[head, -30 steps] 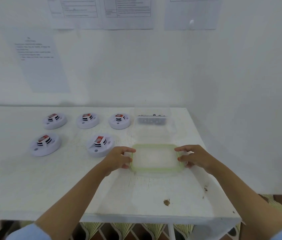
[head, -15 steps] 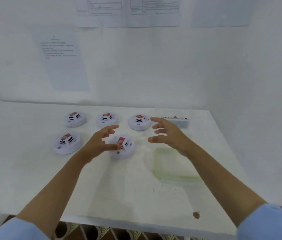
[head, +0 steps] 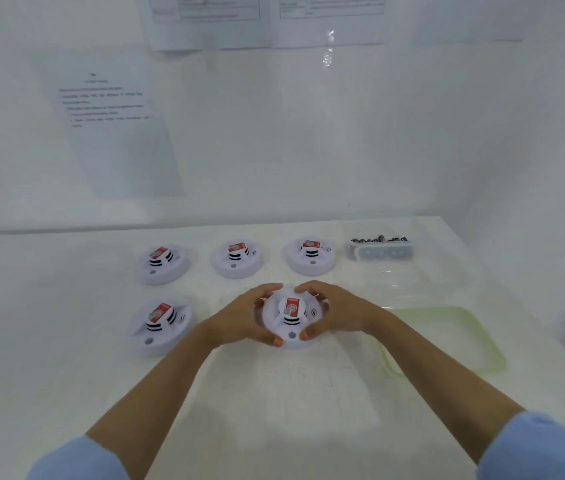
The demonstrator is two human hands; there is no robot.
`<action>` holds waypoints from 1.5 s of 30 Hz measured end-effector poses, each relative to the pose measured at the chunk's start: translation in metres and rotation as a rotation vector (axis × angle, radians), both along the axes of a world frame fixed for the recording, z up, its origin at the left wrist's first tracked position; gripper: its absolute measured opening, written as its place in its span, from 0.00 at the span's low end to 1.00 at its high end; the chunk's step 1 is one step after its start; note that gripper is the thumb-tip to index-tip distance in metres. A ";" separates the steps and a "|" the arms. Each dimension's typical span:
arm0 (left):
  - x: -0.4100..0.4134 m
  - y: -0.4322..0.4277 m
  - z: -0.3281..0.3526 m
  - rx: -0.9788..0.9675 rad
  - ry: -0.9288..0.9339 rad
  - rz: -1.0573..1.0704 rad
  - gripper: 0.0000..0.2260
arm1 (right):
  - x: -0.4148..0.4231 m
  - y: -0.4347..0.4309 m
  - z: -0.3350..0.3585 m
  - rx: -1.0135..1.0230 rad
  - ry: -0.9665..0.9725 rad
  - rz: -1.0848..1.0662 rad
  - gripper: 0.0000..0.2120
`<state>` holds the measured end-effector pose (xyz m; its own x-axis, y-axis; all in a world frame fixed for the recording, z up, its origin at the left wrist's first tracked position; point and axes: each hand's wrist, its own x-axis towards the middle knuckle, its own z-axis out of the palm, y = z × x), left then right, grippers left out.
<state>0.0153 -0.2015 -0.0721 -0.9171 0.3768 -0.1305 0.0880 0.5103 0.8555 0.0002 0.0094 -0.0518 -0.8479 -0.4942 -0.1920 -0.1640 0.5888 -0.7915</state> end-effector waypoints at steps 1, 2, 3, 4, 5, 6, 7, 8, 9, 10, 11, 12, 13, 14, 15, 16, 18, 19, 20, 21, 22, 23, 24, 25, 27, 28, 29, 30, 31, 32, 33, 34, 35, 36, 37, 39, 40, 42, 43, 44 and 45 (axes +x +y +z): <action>-0.002 0.000 -0.002 0.006 -0.003 -0.016 0.37 | -0.001 0.000 0.000 0.020 0.007 0.011 0.37; -0.004 -0.001 -0.005 0.008 -0.004 -0.029 0.38 | -0.002 0.000 0.000 0.032 0.016 0.020 0.37; -0.006 -0.002 -0.009 0.009 0.002 -0.035 0.38 | -0.002 0.001 -0.001 0.044 0.024 0.027 0.38; -0.008 -0.003 -0.012 0.011 0.009 -0.037 0.39 | -0.003 0.001 -0.003 0.053 0.036 0.033 0.39; -0.009 -0.004 -0.015 0.016 0.020 -0.035 0.40 | -0.004 0.002 -0.005 0.064 0.050 0.034 0.39; -0.010 -0.005 -0.018 0.022 0.033 -0.028 0.40 | -0.004 0.002 -0.007 0.072 0.070 0.032 0.40; -0.011 -0.005 -0.020 0.027 0.045 -0.024 0.40 | -0.004 0.002 -0.009 0.080 0.093 0.026 0.40; -0.011 -0.005 -0.020 0.030 0.056 -0.020 0.40 | -0.004 0.003 -0.010 0.083 0.114 0.019 0.40; -0.011 -0.005 -0.019 0.035 0.066 -0.017 0.39 | -0.003 0.003 -0.010 0.079 0.127 0.012 0.40; -0.011 -0.005 -0.017 0.038 0.071 -0.018 0.39 | -0.002 0.004 -0.009 0.068 0.135 0.005 0.40; -0.012 -0.004 -0.013 0.041 0.078 -0.019 0.39 | -0.002 0.004 -0.006 0.047 0.142 -0.003 0.40; -0.012 -0.004 -0.006 0.048 0.083 -0.019 0.40 | -0.002 0.005 -0.002 0.019 0.153 -0.012 0.40; -0.014 -0.002 0.002 0.058 0.088 -0.019 0.41 | -0.003 0.007 0.004 -0.013 0.166 -0.021 0.40; -0.016 0.000 0.011 0.072 0.097 -0.017 0.41 | -0.005 0.010 0.011 -0.045 0.181 -0.029 0.39; -0.019 0.004 0.022 0.088 0.109 -0.021 0.40 | -0.007 0.014 0.019 -0.072 0.192 -0.037 0.39; -0.021 0.008 0.033 0.104 0.124 -0.030 0.39 | -0.009 0.018 0.028 -0.094 0.207 -0.040 0.39; -0.028 0.020 0.053 0.126 0.157 -0.052 0.38 | -0.014 0.031 0.044 -0.126 0.258 -0.049 0.38; -0.031 0.028 0.061 0.127 0.174 -0.054 0.38 | -0.016 0.039 0.052 -0.143 0.286 -0.059 0.38; -0.035 0.035 0.069 0.127 0.183 -0.053 0.38 | -0.018 0.047 0.060 -0.158 0.310 -0.071 0.37; -0.037 0.043 0.077 0.134 0.195 -0.056 0.38 | -0.020 0.055 0.067 -0.169 0.331 -0.080 0.37; -0.041 0.052 0.083 0.139 0.216 -0.060 0.38 | -0.022 0.065 0.074 -0.177 0.347 -0.084 0.36; -0.044 0.063 0.089 0.141 0.235 -0.074 0.38 | -0.024 0.075 0.081 -0.185 0.357 -0.085 0.35; -0.046 0.076 0.096 0.135 0.250 -0.087 0.38 | -0.026 0.085 0.086 -0.196 0.361 -0.085 0.35; -0.048 0.090 0.101 0.127 0.266 -0.098 0.37 | -0.029 0.096 0.090 -0.210 0.364 -0.088 0.35; -0.052 0.119 0.102 0.120 0.280 -0.128 0.35 | -0.034 0.120 0.097 -0.245 0.367 -0.091 0.35; -0.054 0.135 0.099 0.115 0.276 -0.140 0.38 | -0.037 0.131 0.099 -0.266 0.362 -0.085 0.36; -0.056 0.150 0.096 0.104 0.265 -0.138 0.42 | -0.040 0.141 0.101 -0.281 0.356 -0.074 0.37; -0.059 0.165 0.093 0.095 0.241 -0.124 0.47 | -0.043 0.150 0.103 -0.290 0.350 -0.062 0.38; -0.062 0.179 0.090 0.115 0.217 -0.125 0.49 | -0.046 0.159 0.104 -0.300 0.340 -0.052 0.39; -0.066 0.190 0.085 0.161 0.196 -0.132 0.48 | -0.050 0.167 0.104 -0.318 0.323 -0.044 0.40; -0.068 0.201 0.082 0.218 0.177 -0.132 0.46 | -0.054 0.175 0.103 -0.351 0.295 -0.044 0.41; -0.071 0.211 0.079 0.275 0.158 -0.112 0.44 | -0.058 0.183 0.100 -0.395 0.260 -0.053 0.42; -0.072 0.218 0.076 0.326 0.139 -0.074 0.43 | -0.062 0.191 0.096 -0.438 0.221 -0.070 0.42; -0.074 0.223 0.073 0.376 0.117 -0.035 0.43 | -0.065 0.197 0.090 -0.457 0.179 -0.087 0.43; -0.075 0.227 0.069 0.418 0.099 0.000 0.45 | -0.068 0.202 0.084 -0.453 0.137 -0.099 0.45; -0.080 0.230 0.060 0.443 0.095 0.043 0.48 | -0.072 0.207 0.070 -0.457 0.005 -0.099 0.48; -0.081 0.231 0.058 0.436 0.092 0.045 0.48 | -0.073 0.207 0.065 -0.495 -0.078 -0.098 0.45; -0.081 0.233 0.057 0.412 0.086 0.043 0.45 | -0.074 0.203 0.060 -0.606 -0.205 -0.096 0.34; -0.081 0.234 0.058 0.403 0.083 0.031 0.44 | -0.075 0.201 0.060 -0.657 -0.240 -0.096 0.30; -0.081 0.234 0.059 0.398 0.083 0.021 0.42 | -0.076 0.199 0.060 -0.697 -0.255 -0.101 0.28; -0.081 0.234 0.061 0.398 0.088 0.010 0.41 | -0.077 0.197 0.060 -0.733 -0.258 -0.110 0.27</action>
<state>-0.0652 0.0322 -0.0112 -0.9222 0.3729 0.1027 0.1659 0.1416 0.9759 -0.0770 0.2067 0.0079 -0.8725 -0.4864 -0.0469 0.1067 -0.0959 -0.9897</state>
